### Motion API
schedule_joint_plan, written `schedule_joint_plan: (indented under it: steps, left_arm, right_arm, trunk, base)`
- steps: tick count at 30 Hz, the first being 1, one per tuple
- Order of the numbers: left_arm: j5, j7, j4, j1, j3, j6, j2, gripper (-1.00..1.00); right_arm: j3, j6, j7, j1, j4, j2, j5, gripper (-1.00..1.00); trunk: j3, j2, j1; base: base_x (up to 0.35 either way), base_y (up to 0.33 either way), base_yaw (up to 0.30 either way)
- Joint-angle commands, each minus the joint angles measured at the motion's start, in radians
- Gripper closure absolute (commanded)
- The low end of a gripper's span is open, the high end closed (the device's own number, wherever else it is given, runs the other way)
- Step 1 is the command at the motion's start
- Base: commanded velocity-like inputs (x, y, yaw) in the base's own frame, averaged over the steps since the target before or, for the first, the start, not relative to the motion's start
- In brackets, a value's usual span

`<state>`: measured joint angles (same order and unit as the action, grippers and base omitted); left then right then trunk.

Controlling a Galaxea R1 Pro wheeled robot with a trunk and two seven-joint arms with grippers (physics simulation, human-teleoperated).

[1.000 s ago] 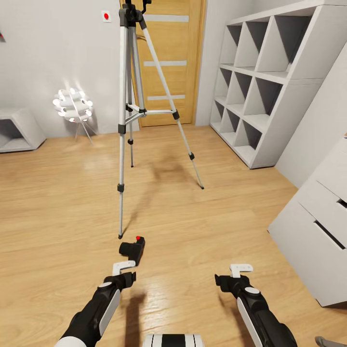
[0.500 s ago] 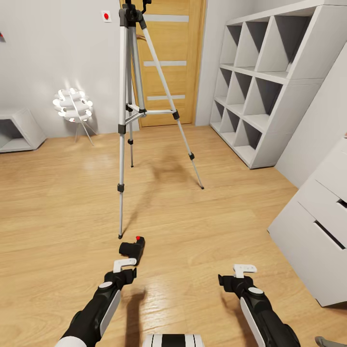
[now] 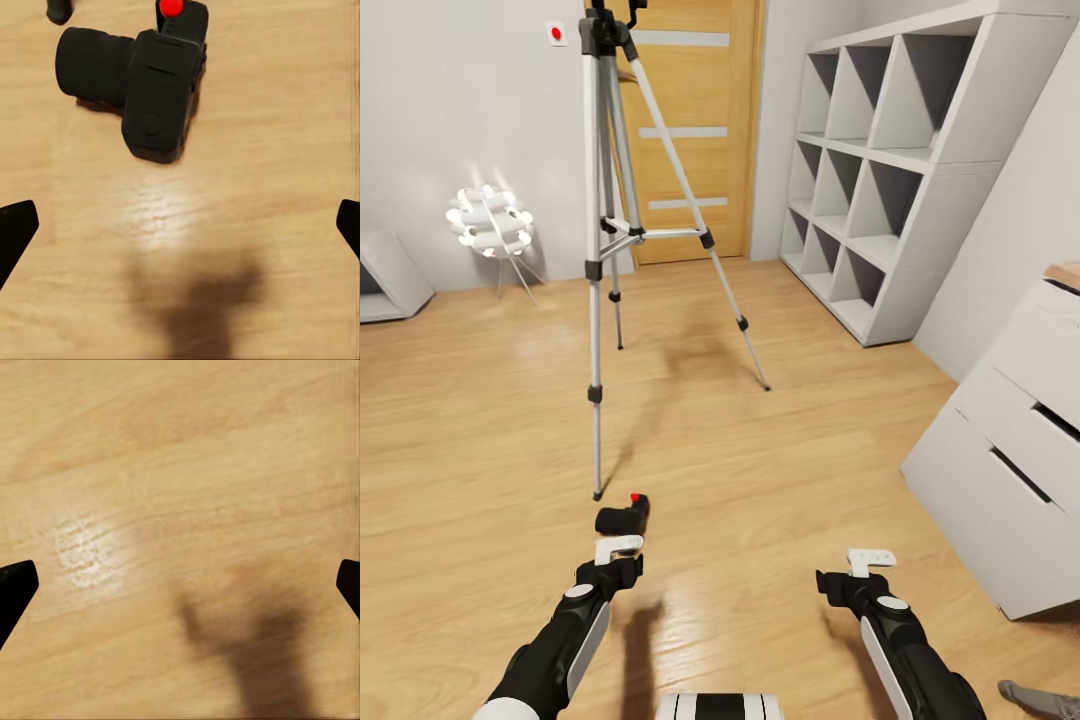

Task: Attach the digital camera to the camera tripod in the bedroom.

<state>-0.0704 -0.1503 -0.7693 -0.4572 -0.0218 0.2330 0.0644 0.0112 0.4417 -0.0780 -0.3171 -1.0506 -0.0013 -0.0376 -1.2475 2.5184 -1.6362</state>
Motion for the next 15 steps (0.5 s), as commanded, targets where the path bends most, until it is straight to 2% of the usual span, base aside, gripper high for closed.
schedule_joint_plan:
  steps: [1,15]
  left_arm:
    - [-0.007,-0.006,-0.002,0.000,-0.002,0.005,-0.001,-1.00]
    - [-0.006,-0.006,0.000,0.000,-0.001,0.005,-0.004,-1.00]
  right_arm:
    - [0.001,0.005,-0.006,0.000,-0.001,0.000,-0.004,-1.00]
    - [0.001,0.002,-0.010,0.000,-0.001,-0.001,-0.004,-1.00]
  trunk:
    - [-0.001,0.000,0.000]
    - [-0.001,0.000,0.000]
  base:
    - [0.000,0.000,-0.224]
    - [0.000,0.000,-0.233]
